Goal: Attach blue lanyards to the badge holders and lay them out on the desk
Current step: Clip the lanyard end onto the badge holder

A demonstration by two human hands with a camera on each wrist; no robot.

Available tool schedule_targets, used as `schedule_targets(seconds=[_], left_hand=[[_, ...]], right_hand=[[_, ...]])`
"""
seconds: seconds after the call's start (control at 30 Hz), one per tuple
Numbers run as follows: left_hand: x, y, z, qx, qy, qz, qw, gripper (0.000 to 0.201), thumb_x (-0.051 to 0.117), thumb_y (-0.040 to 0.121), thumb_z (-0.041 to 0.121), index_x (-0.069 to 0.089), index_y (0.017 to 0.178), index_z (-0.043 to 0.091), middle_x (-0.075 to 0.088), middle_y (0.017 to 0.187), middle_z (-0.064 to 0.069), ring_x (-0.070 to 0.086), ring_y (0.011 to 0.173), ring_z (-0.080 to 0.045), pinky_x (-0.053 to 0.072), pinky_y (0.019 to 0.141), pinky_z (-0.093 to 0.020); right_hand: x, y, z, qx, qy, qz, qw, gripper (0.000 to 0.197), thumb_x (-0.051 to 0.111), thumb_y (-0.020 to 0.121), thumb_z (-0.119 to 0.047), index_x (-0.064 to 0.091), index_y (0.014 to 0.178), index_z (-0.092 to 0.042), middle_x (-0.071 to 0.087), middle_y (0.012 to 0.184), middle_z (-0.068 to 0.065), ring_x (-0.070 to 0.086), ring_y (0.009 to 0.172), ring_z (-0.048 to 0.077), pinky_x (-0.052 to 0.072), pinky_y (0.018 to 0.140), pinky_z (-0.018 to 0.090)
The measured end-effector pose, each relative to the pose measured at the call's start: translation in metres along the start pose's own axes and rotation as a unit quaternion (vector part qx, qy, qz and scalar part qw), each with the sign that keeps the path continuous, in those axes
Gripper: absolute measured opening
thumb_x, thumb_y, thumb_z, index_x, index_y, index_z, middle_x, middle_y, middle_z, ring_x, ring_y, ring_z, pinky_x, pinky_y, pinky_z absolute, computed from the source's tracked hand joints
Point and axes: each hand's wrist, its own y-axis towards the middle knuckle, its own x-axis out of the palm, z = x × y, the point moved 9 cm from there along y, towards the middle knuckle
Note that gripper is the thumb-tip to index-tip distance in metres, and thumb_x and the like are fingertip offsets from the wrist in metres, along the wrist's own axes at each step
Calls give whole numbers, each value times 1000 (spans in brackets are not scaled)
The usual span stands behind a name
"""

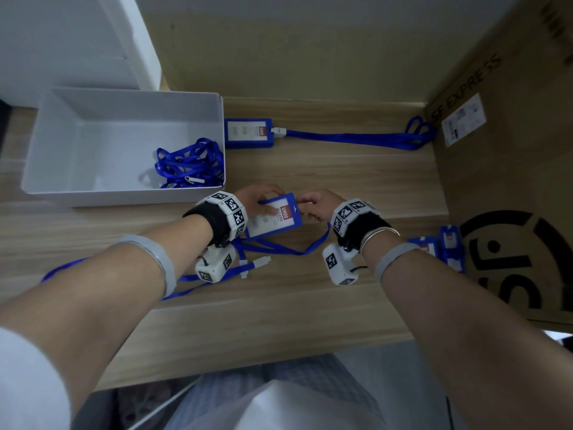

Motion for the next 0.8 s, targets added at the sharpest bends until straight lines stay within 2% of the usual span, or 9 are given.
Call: schedule_targets(seconds=[0.07,0.17,0.27,0.33,0.43,0.53,0.67,0.73,0.8], left_hand=[[0,-1,0,-7,3,-1,1000,46,57,90,8,44,134,9,54,133,-12,55,118,-29,40,55,-1],[2,-2,0,-22,15,-5,1000,46,55,90,8,43,135,9,54,133,-12,54,119,-28,40,73,-18],[4,-2,1,-40,29,-19,999,47,55,91,9,43,137,10,53,134,-13,53,121,-29,43,85,-27],[6,-2,2,-45,38,-25,998,47,54,91,10,43,137,11,53,134,-13,53,121,-28,42,89,-27],[8,-3,4,-49,51,-29,997,47,52,93,13,41,139,12,53,136,-12,52,122,-27,40,87,-24],[6,-3,7,-48,69,-29,996,47,48,95,12,38,140,11,49,140,-11,48,126,-26,38,97,-26],[5,-3,8,-61,86,-12,994,48,42,98,16,30,144,12,44,143,-12,44,129,-26,35,99,-26],[10,-1,9,-63,87,-14,994,58,50,94,24,24,146,14,40,146,-11,41,132,-26,34,103,-27],[14,3,6,-62,115,-21,991,81,65,83,32,18,148,17,37,147,-9,40,133,-25,34,106,-31]], right_hand=[[0,0,1,-1,2,-3,1000,30,50,96,-18,60,122,-7,52,67,0,43,56,8,34,51,16],[2,3,6,13,34,-1,999,30,47,97,-19,62,119,-4,54,78,11,42,56,10,33,53,20],[4,3,8,35,53,-1,998,35,44,98,-24,62,116,0,49,66,6,40,54,13,31,53,22],[4,2,6,41,84,-1,996,37,43,98,-29,62,109,1,44,60,3,39,53,13,30,52,22],[3,-1,3,41,138,-5,990,30,46,97,-34,61,101,-8,41,60,1,36,52,10,28,49,20],[1,-2,0,21,127,-5,992,30,54,93,-27,64,113,-6,42,62,-1,38,54,9,30,50,19],[-7,-5,-3,3,77,10,997,26,55,92,-12,64,116,-9,48,65,-2,43,58,9,36,57,20],[-12,-6,-3,0,73,22,997,26,56,91,-13,64,116,-9,51,67,-2,44,59,8,38,58,18],[-17,-4,-3,4,72,39,997,27,60,89,-14,65,115,-8,54,69,-3,47,60,7,40,59,18]])
